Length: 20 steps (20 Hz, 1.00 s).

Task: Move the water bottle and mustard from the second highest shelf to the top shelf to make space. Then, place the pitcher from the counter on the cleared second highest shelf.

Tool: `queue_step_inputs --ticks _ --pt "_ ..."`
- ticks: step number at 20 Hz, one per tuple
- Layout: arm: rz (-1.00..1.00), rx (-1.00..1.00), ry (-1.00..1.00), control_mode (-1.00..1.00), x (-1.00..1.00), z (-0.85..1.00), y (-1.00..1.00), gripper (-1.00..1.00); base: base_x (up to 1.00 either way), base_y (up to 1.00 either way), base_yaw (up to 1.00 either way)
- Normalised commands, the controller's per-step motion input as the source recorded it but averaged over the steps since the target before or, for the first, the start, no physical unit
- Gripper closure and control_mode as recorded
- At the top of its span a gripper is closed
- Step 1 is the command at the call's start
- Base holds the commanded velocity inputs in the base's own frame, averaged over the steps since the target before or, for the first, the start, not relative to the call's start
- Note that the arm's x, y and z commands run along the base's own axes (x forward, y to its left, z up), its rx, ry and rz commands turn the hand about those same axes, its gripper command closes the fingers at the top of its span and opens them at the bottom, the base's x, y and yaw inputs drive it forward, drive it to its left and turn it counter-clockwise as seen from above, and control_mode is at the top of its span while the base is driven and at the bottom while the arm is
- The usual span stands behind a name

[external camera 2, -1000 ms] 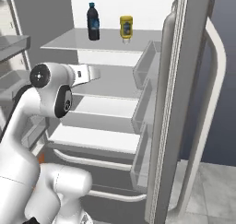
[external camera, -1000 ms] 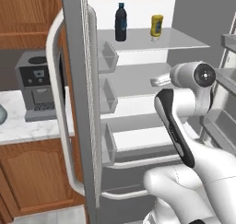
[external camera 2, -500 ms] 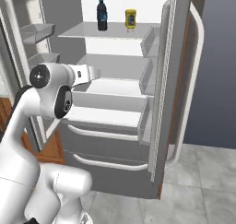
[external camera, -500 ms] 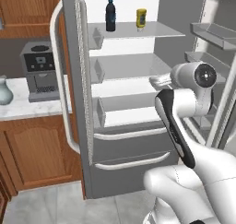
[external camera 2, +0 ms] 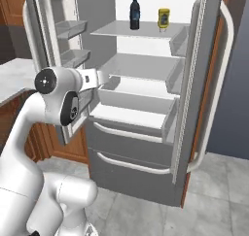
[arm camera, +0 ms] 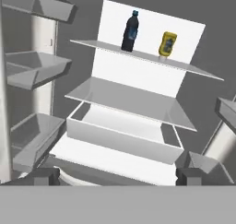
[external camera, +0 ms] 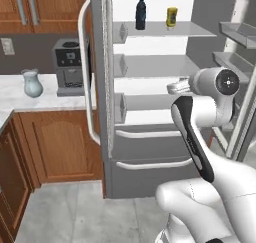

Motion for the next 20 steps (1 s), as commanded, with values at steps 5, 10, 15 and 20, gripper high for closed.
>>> queue_step_inputs --ticks 5,10,15,20 --pt "0.0 0.0 0.0 1.0 0.0 0.0 0.0 -1.0 -0.42 0.1 0.46" --pt "0.0 0.0 0.0 1.0 0.0 0.0 0.0 -1.0 -0.35 0.28 0.5" --pt "0.0 0.0 0.0 1.0 0.0 0.0 0.0 -1.0 0.01 0.61 0.43" --pt "0.0 0.0 0.0 1.0 0.0 0.0 0.0 -1.0 0.38 0.75 0.31"
